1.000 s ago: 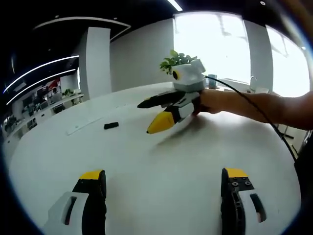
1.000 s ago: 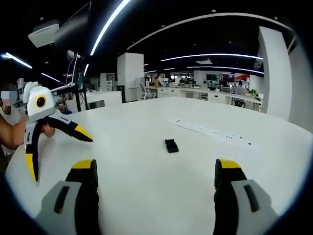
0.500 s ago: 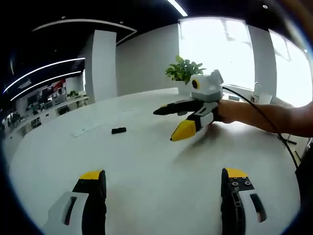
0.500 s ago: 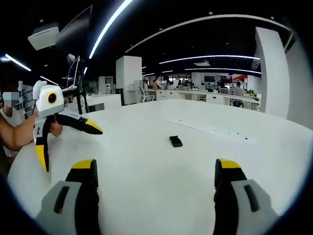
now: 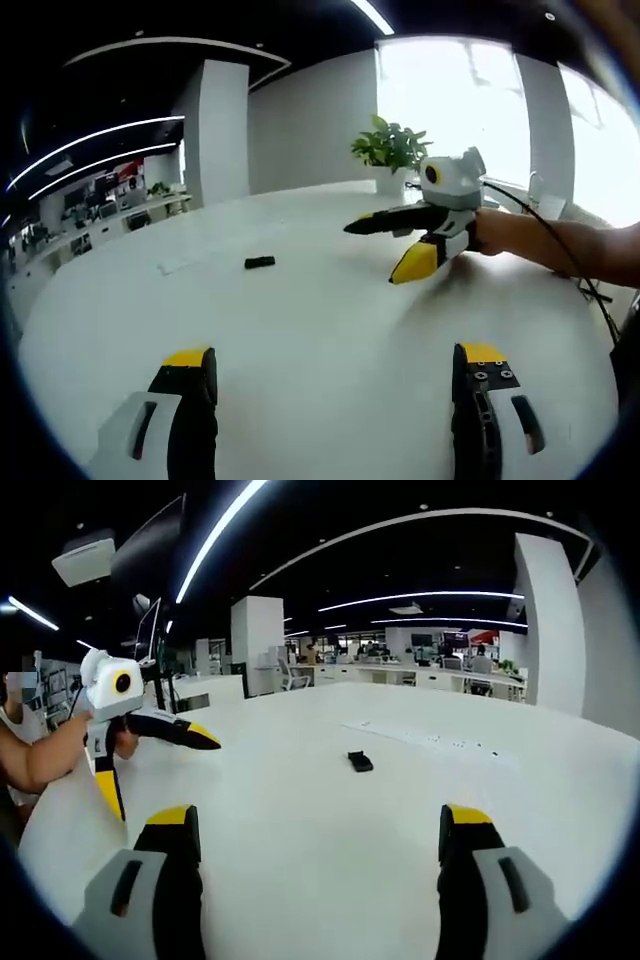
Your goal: Snap the two parts of the plastic buckle together until the buckle closes and remains connected.
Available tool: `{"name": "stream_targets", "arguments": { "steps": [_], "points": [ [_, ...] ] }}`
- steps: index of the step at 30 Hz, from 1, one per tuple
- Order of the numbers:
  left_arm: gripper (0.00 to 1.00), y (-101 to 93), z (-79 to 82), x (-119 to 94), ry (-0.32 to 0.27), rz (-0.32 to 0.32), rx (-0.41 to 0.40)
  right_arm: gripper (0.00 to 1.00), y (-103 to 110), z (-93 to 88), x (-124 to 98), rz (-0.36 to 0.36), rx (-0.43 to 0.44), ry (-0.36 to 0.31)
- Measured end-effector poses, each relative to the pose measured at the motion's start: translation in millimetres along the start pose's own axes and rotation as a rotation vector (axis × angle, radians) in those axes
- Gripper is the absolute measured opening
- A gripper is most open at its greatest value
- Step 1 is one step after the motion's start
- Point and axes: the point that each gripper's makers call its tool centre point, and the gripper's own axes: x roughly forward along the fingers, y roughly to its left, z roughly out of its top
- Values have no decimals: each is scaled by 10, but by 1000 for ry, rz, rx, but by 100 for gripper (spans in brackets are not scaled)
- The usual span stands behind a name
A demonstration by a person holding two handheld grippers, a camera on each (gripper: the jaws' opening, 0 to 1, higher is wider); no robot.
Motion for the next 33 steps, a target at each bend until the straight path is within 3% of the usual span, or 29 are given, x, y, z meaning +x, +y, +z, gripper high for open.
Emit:
{"name": "stream_targets", "arguments": {
  "steps": [13,23,26,33],
  "points": [
    [100,68,84,-113,-51,4,-37,100,42,-5,-128,-23,3,-5],
    [100,79,37,-167,-53,18,-78,100,203,-28,-269,-27,1,-1],
    [100,105,23,-170,-50,23,-88,100,132,-25,-281,-33,7,0],
    [100,149,27,-185,-47,30,-96,100,199,-29,-409,-33,18,-8]
  ]
}}
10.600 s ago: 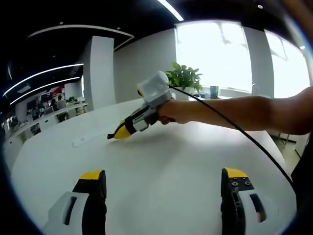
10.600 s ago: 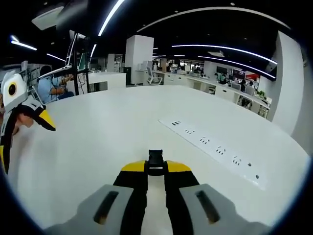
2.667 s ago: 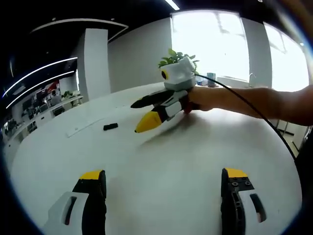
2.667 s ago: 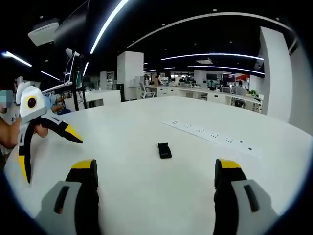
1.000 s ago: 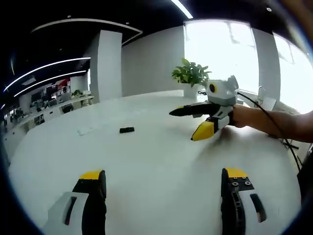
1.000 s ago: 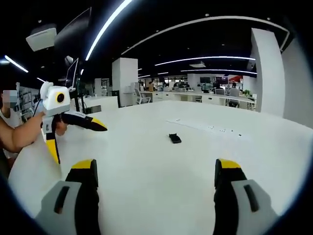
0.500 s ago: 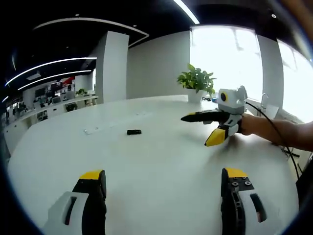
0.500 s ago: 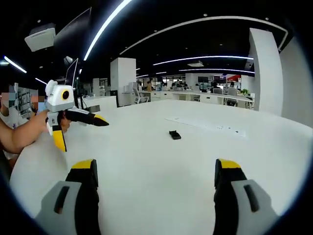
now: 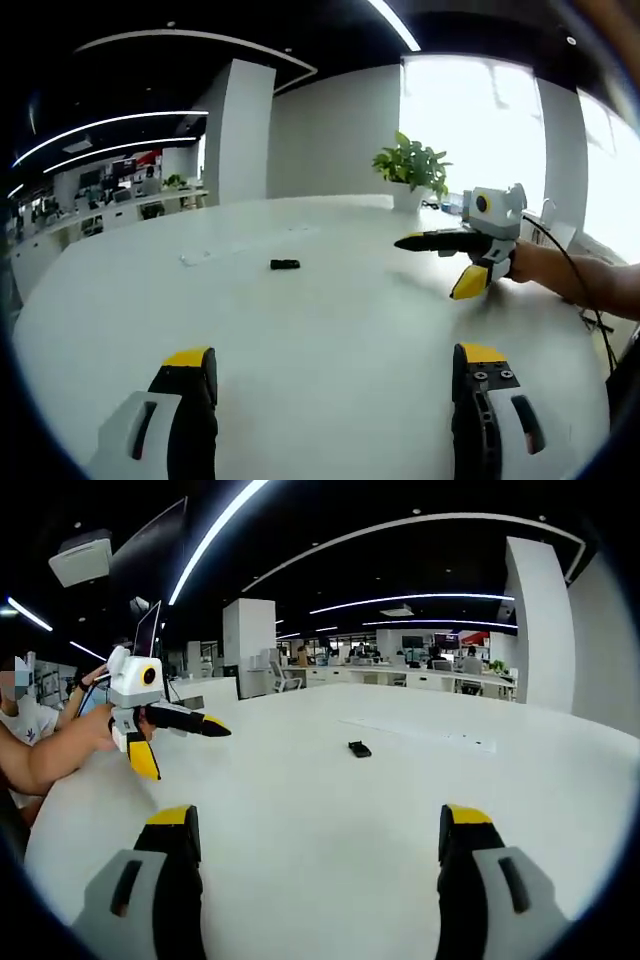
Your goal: Snap the two parts of the plastic buckle together until the buckle closes and remains connected.
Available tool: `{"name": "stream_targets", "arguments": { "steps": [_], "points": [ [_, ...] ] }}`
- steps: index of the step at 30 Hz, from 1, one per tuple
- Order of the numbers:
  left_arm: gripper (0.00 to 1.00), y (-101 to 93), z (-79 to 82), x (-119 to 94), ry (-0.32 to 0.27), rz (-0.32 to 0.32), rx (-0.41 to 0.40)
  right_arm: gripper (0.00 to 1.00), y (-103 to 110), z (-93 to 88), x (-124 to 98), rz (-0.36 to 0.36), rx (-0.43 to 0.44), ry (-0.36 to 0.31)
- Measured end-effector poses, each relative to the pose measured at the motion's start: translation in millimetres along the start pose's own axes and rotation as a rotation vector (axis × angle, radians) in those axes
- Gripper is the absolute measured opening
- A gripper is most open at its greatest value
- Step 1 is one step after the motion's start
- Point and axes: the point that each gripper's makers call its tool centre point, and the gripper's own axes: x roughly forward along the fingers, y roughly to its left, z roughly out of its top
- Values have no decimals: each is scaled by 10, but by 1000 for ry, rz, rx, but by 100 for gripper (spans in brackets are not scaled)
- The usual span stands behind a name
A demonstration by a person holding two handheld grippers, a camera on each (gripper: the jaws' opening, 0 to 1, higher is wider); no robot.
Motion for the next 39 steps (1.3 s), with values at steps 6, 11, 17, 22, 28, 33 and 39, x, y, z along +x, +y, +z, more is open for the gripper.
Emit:
{"name": "stream_targets", "arguments": {
  "steps": [6,11,17,22,28,33,39],
  "points": [
    [99,-11,-4,-3,0,-2,-3,100,-10,-28,-140,-16,-2,-6],
    [99,-25,-39,-7,10,-2,1,100,-14,-15,-181,-27,5,-17],
    [100,-26,-22,-67,-6,9,-3,100,-12,-6,-234,-40,16,-27],
    [99,-34,-55,-107,-16,12,-15,100,29,10,-335,-46,13,-45],
    [99,-77,-104,-92,-1,6,-4,100,-45,11,-436,-63,34,-55],
    [99,-84,-95,-92,-2,10,4,100,54,-30,-495,-72,31,-44],
    [99,-90,-87,-93,-1,11,5,100,44,-48,-511,-76,34,-35]
  ]
}}
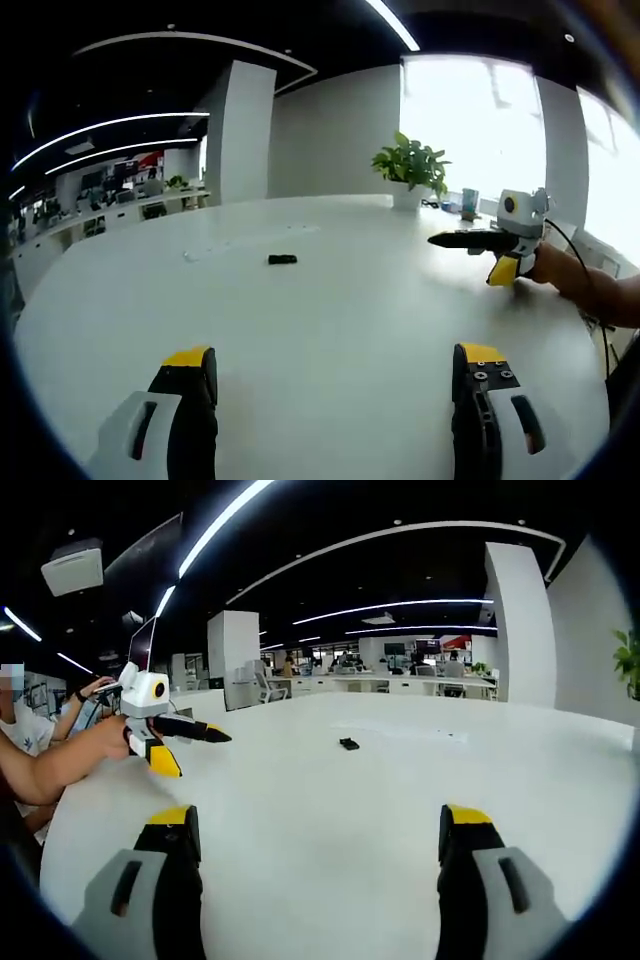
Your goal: Snap the two parts of the plastic buckle together until the buckle closes and remains connected.
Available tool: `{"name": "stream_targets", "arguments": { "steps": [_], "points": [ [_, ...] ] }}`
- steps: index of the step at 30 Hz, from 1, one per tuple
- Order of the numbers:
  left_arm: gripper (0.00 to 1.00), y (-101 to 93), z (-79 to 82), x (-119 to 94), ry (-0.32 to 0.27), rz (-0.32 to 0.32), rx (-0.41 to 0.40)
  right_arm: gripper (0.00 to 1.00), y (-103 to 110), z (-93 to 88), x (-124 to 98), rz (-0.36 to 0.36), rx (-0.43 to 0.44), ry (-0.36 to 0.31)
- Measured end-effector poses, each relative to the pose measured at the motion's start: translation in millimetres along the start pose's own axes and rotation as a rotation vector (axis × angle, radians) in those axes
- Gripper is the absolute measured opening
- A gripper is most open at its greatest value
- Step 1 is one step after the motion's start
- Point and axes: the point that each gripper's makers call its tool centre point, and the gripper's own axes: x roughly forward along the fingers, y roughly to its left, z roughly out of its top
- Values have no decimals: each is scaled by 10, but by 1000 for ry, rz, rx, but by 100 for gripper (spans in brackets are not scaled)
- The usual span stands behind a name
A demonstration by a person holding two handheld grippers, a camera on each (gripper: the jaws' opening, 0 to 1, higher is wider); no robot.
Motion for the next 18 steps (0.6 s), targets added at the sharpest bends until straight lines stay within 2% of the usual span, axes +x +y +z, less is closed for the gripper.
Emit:
{"name": "stream_targets", "arguments": {
  "steps": [14,18],
  "points": [
    [99,-71,34,-15,-8,-7,-2,100,-53,6,-19,-8,-4,-9],
    [100,-64,-30,13,18,-4,1,100,-50,-7,-11,-6,-11,-4]
  ]
}}
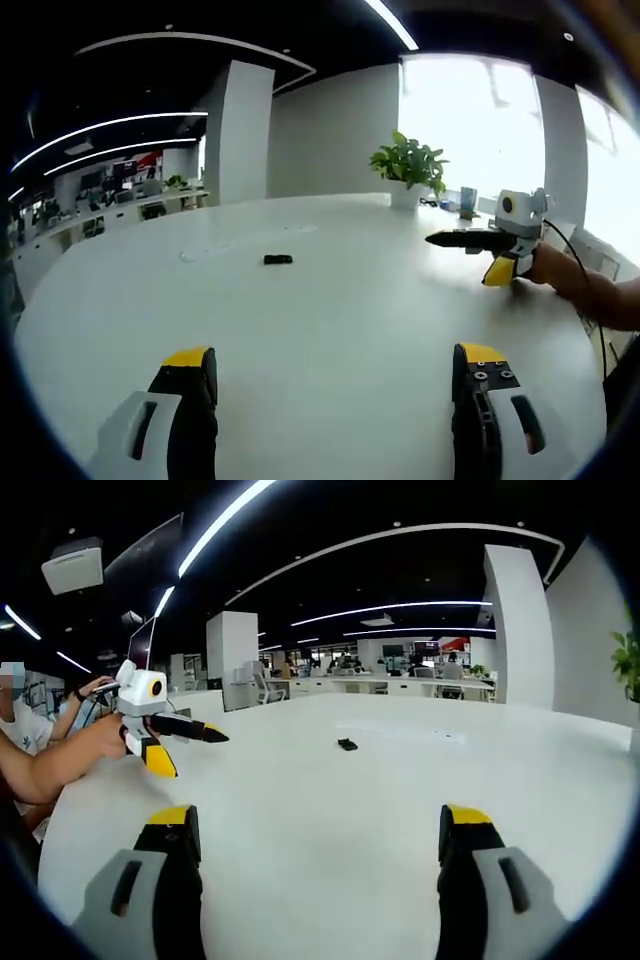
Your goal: Snap the two parts of the plastic buckle together until the buckle closes and remains connected.
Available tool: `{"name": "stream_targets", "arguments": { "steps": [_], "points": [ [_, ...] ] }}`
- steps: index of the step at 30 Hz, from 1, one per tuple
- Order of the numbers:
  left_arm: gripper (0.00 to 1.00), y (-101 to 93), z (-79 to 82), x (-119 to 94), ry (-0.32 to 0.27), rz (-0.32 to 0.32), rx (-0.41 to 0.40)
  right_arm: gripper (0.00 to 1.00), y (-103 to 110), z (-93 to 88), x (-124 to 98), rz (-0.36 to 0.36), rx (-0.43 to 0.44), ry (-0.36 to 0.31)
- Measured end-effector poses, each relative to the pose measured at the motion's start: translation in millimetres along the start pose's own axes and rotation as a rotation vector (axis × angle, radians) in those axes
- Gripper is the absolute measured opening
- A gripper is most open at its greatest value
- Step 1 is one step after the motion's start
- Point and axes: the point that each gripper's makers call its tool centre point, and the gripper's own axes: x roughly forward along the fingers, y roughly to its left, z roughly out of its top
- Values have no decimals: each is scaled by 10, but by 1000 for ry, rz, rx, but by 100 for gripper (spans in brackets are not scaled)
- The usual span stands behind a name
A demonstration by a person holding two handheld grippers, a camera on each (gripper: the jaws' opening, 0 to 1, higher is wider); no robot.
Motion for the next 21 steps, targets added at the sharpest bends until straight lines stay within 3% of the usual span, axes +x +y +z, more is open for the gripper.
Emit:
{"name": "stream_targets", "arguments": {
  "steps": [21],
  "points": [
    [99,26,13,4,-7,11,17,99,58,15,-37,0,0,-14]
  ]
}}
